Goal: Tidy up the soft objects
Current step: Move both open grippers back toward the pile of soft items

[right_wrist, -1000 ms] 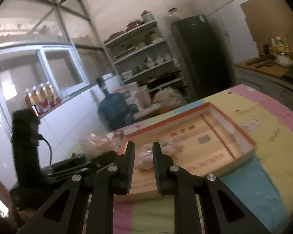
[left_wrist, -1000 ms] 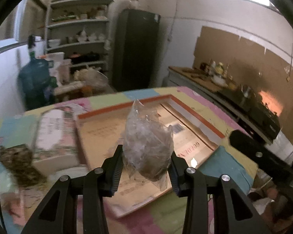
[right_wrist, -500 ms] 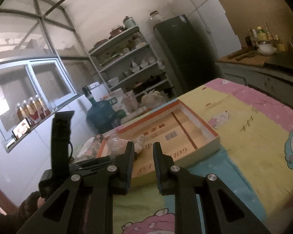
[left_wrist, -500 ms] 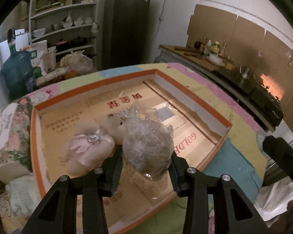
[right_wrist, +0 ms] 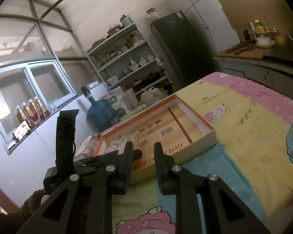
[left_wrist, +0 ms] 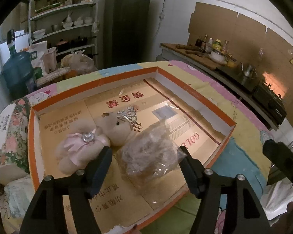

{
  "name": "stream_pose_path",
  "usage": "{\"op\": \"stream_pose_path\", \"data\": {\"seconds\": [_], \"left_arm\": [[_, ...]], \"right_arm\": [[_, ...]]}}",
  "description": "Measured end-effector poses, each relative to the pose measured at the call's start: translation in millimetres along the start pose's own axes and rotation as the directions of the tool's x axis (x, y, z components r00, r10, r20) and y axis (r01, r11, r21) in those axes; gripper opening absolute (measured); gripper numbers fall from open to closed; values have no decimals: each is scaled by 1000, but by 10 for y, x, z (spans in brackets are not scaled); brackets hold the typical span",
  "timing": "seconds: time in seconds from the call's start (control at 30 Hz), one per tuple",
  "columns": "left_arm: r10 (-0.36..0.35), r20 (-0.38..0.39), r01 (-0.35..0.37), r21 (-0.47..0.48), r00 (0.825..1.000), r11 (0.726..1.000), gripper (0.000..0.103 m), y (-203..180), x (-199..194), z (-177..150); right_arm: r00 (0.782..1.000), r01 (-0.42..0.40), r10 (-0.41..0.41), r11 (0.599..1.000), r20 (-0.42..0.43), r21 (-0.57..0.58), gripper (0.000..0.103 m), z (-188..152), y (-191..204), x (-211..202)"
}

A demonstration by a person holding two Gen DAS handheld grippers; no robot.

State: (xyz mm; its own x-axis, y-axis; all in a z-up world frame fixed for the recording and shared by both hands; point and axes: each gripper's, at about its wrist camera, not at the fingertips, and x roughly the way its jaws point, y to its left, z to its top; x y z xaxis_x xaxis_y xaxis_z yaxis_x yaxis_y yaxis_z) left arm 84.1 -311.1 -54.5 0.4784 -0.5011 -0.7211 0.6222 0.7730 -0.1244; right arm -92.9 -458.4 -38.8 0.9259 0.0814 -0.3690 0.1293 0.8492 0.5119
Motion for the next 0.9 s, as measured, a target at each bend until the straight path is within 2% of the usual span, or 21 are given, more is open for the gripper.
{"op": "stream_pose_path", "data": {"seconds": [0.1, 0.27, 0.4, 0.47, 0.53, 0.63, 0.77, 0.9], "left_arm": [[-10, 24, 10, 5, 1000, 1000, 69, -18, -107, 9], [-21, 113, 21, -1, 993, 1000, 71, 18, -397, 34], [21, 215, -24, 10, 976, 1000, 78, 65, -741, 45], [44, 256, -50, 18, 966, 999, 83, 98, -902, 41], [62, 282, -70, 19, 957, 997, 88, 146, -1052, 35], [80, 302, -89, 16, 950, 996, 95, 252, -1245, 5], [123, 311, -128, -6, 942, 992, 96, 496, -1477, -92], [212, 303, -198, -76, 929, 977, 96, 802, -1667, -227]], "right_arm": [[1000, 1, -1, 1000, 5, 4, 26, 3, 11, -15], [1000, 0, 0, 1000, 21, 5, 32, -2, 70, -55], [1000, 9, -9, 1000, 22, -7, 36, -18, 167, -47], [1000, 12, -11, 1000, 19, -15, 46, -32, 227, -28], [1000, 16, -15, 999, 13, -30, 47, -52, 313, 5], [1000, 14, -14, 999, 2, -52, 51, -82, 441, 61], [1000, -5, 4, 997, -9, -83, 56, -125, 640, 128], [999, -43, 40, 992, -31, -118, 57, -177, 872, 225]]}}
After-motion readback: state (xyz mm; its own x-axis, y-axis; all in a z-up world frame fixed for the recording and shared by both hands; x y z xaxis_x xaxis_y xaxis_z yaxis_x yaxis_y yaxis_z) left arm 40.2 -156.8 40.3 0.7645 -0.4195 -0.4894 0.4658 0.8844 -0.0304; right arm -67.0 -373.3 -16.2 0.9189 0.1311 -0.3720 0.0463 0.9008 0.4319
